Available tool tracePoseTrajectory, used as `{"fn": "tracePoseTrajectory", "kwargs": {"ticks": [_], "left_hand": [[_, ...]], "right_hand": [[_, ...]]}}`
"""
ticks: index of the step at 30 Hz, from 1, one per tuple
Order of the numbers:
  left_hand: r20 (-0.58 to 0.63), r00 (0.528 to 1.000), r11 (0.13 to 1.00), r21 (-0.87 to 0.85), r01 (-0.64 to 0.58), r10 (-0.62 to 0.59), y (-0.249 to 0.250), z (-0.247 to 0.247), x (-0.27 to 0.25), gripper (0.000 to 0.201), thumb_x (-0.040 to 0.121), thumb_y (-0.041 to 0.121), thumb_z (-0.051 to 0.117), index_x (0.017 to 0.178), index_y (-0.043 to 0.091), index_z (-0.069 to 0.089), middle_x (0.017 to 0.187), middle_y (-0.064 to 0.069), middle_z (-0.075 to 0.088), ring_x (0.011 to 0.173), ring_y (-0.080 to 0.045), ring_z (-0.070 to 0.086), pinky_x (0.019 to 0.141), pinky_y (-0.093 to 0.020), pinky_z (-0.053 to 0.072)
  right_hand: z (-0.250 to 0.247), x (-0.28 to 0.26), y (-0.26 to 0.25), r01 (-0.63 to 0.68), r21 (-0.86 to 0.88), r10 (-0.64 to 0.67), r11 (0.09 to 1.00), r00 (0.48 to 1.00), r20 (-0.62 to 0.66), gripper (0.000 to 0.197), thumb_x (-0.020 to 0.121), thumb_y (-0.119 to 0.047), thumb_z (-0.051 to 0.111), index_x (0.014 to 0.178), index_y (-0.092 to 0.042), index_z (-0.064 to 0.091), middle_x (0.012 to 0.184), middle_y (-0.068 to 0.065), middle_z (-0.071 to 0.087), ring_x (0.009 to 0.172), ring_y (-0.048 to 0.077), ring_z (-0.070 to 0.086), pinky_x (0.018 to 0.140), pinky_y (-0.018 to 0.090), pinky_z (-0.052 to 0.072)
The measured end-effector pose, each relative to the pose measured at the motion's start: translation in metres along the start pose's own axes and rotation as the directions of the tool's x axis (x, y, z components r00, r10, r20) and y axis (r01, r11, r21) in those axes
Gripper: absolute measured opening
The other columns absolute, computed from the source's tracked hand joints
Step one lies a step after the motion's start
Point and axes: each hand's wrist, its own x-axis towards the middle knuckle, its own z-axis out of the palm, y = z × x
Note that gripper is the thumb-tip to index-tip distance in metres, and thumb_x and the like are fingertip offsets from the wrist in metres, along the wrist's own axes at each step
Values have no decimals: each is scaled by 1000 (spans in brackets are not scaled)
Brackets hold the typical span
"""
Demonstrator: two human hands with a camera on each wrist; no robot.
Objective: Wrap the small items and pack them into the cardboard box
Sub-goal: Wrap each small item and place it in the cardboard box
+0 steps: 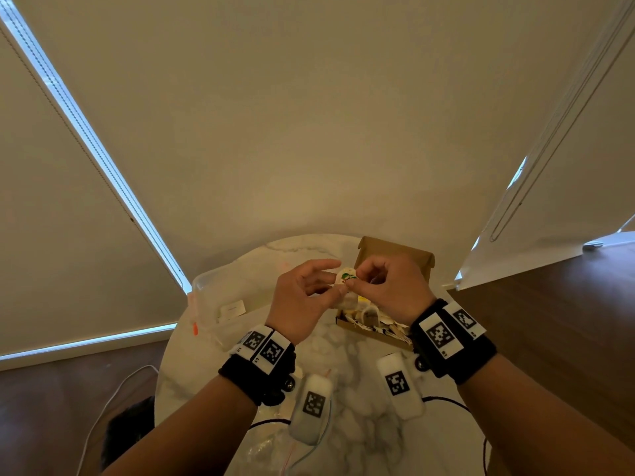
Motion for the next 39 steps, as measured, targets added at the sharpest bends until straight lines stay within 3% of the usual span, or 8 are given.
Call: {"fn": "tracePoseTrajectory", "kwargs": {"ticks": [8, 12, 17, 20, 25, 29, 36, 39], "left_hand": [[48, 998, 993, 111, 35, -41, -4, 6, 18, 28, 75, 5, 80, 99, 16, 70, 69, 3, 72, 63, -6, 65, 66, -21, 52], [98, 994, 978, 209, 28, -50, -10, 14, 30, 24, 75, 7, 80, 96, 17, 72, 68, 8, 68, 60, 2, 61, 63, -13, 49], [105, 989, 934, 352, 61, -104, -30, 11, 39, 23, 80, 21, 78, 98, 30, 67, 91, 12, 71, 78, -2, 66, 73, -15, 52], [38, 985, 902, 408, 141, -171, -53, -7, 29, 12, 84, 25, 73, 94, 30, 68, 92, 14, 69, 77, -4, 65, 70, -14, 50], [-46, 953, 865, 409, 291, -299, -93, -39, -10, 10, 87, 18, 69, 89, 28, 71, 88, 5, 72, 77, -16, 69, 70, -30, 55], [-89, 938, 845, 413, 340, -334, -111, -57, -40, 13, 86, 11, 69, 89, 24, 70, 86, 4, 72, 72, -15, 69, 65, -25, 52], [-104, 899, 750, 515, 414, -425, -126, -77, -83, 12, 86, 20, 70, 92, 31, 71, 87, 15, 71, 70, -1, 66, 69, -22, 54], [-33, 890, 675, 639, 369, -455, -132, -76, -111, 10, 89, 26, 67, 91, 35, 67, 89, 20, 65, 75, 1, 61, 69, -9, 47]], "right_hand": [[-20, 13, 4, -95, 34, 87, 995, 979, 184, 12, 78, -26, 77, 85, -17, 72, 77, 2, 71, 69, 15, 65, 69, 33, 54], [-23, 22, 15, -177, 68, 156, 982, 956, 247, 10, 79, -20, 76, 83, -13, 71, 66, -2, 65, 54, 7, 56, 50, 21, 44], [-22, 35, 69, -290, 80, 280, 954, 953, 115, 8, 82, -9, 72, 82, -13, 65, 65, 3, 67, 57, 19, 61, 55, 31, 52], [-29, 40, 138, -452, -161, 451, 878, 891, -40, 12, 79, -19, 75, 79, -22, 63, 79, 5, 71, 72, 23, 69, 74, 39, 58], [-23, 29, 220, -641, -382, 657, 665, 746, -108, 21, 77, -29, 73, 94, -17, 69, 103, 8, 70, 96, 30, 66, 89, 40, 54], [-8, 39, 226, -594, -482, 559, 644, 796, -233, 19, 86, -24, 66, 101, -12, 69, 111, 10, 67, 105, 31, 61, 90, 35, 47], [16, 26, 227, -423, -612, 535, 668, 845, 0, 26, 92, -18, 54, 114, -13, 66, 129, 12, 59, 118, 33, 54, 96, 32, 41], [23, 1, 216, -364, -618, 481, 697, 876, 26, 23, 92, -21, 56, 111, -15, 68, 119, 12, 65, 109, 32, 59, 93, 34, 46]]}}
